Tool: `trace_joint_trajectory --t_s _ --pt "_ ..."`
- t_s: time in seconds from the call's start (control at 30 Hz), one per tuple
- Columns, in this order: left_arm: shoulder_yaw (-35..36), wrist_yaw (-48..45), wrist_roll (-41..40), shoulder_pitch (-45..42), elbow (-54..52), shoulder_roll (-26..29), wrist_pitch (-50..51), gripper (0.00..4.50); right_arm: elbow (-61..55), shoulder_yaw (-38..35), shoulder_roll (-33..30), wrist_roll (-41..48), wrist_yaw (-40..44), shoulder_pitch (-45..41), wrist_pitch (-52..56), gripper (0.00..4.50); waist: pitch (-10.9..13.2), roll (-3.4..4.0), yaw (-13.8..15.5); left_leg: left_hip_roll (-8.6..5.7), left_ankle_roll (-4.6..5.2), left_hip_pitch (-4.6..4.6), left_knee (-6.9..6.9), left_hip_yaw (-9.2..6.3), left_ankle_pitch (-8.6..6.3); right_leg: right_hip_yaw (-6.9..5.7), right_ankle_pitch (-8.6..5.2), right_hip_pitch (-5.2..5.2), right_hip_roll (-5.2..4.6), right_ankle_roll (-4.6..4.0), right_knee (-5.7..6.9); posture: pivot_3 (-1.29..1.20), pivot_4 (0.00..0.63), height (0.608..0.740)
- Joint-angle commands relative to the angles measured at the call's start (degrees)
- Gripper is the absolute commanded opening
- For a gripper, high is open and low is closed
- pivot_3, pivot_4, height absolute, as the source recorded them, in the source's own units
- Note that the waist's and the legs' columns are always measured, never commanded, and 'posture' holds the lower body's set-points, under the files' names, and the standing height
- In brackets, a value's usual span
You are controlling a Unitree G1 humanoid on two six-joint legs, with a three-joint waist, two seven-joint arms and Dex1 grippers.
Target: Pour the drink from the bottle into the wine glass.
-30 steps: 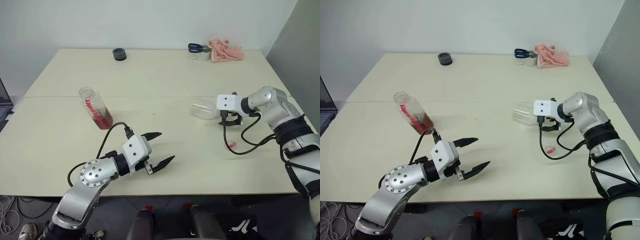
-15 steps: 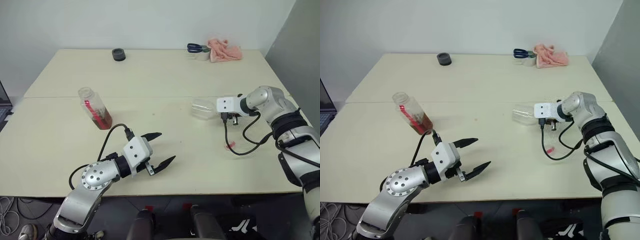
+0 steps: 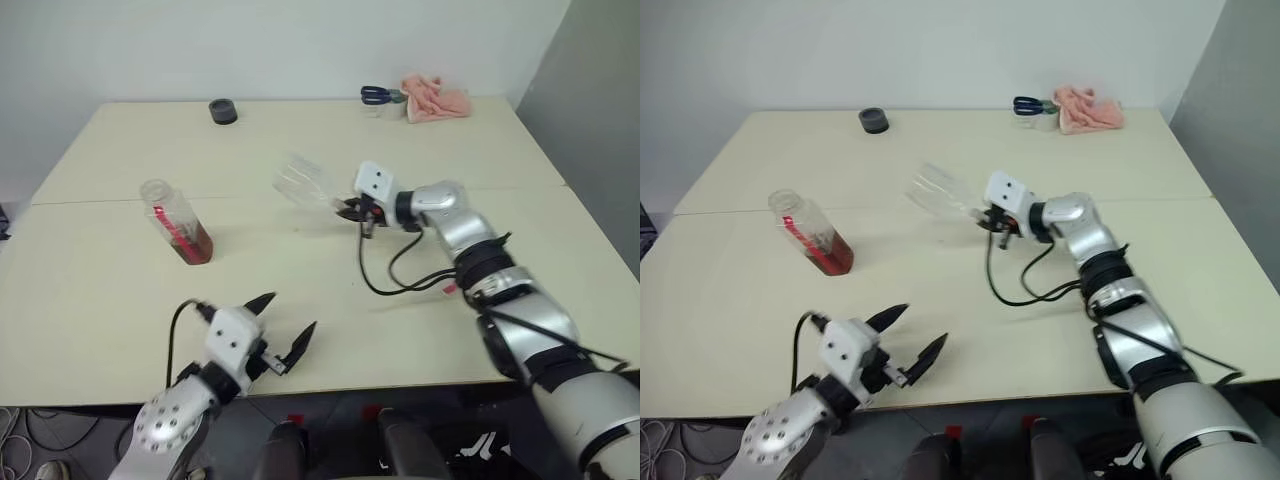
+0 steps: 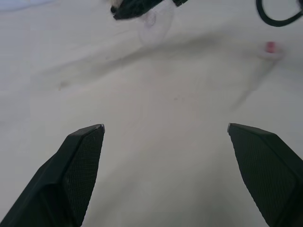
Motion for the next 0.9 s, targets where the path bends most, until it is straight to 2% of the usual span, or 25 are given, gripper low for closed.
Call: trace_joint_trajectory --t_s 0.03,0.17,0.37,0.5,0.77,0.9 --pt "0.4 2.6 -0.4 1.2 -5.6 -1.2 0.6 4.5 -1.5 -6.1 4.9 6.1 -7.7 0.3 2.9 0.16 0.0 0.02 0.3 -0.19 0.0 -0.03 -0.02 -0.04 0.0 -0.05 0.01 0.0 0.12 0.01 -0.02 0.0 0.15 0.74" --pt "0.4 4.2 -0.1 1.7 -7.1 -1.6 1.3 4.5 -0.1 -8.0 7.6 7.4 -12.4 3.1 3.1 0.16 0.0 -0.04 0.5 -0.3 0.0 -0.1 0.03 0.1 0.0 0.09 0.08 0.03 -0.06 0.14 -0.14 0.0 0.15 0.74" --pt "-0.8 4.7 0.6 5.1 -6.6 -2.1 -1.2 4.5 -1.0 -7.3 6.0 5.8 -15.4 8.6 0.8 0.16 0.0 0.01 0.2 -0.36 0.01 -0.22 -0.02 0.19 -0.01 0.09 0.06 -0.1 -0.18 0.12 -0.19 0.0 0.15 0.74" --pt "0.1 4.0 0.1 4.3 -4.7 -1.7 -2.5 4.5 -3.7 -6.2 4.4 5.1 -15.1 11.9 1.9 0.16 -0.1 0.09 0.1 -0.35 0.02 -0.14 -0.05 0.23 -0.02 0.11 0.05 -0.1 -0.04 0.11 -0.16 0.0 0.15 0.74" --pt "1.6 2.3 0.3 5.1 -1.3 -1.0 -7.0 4.5 -22.5 -3.3 -0.6 5.6 -13.5 23.7 11.8 0.16 -0.2 0.17 0.3 -0.36 0.03 -0.11 -0.05 0.2 -0.02 0.11 0.03 -0.01 -0.09 0.12 -0.2 0.0 0.15 0.74" --pt "1.0 2.9 0.7 4.2 -1.4 -1.0 -6.9 4.5 -28.4 -2.4 -2.0 5.9 -13.4 26.7 15.7 0.16 -0.2 0.2 0.3 -0.37 0.04 -0.1 -0.04 0.22 -0.03 0.14 0.03 0.0 -0.16 0.13 -0.21 0.0 0.15 0.74"
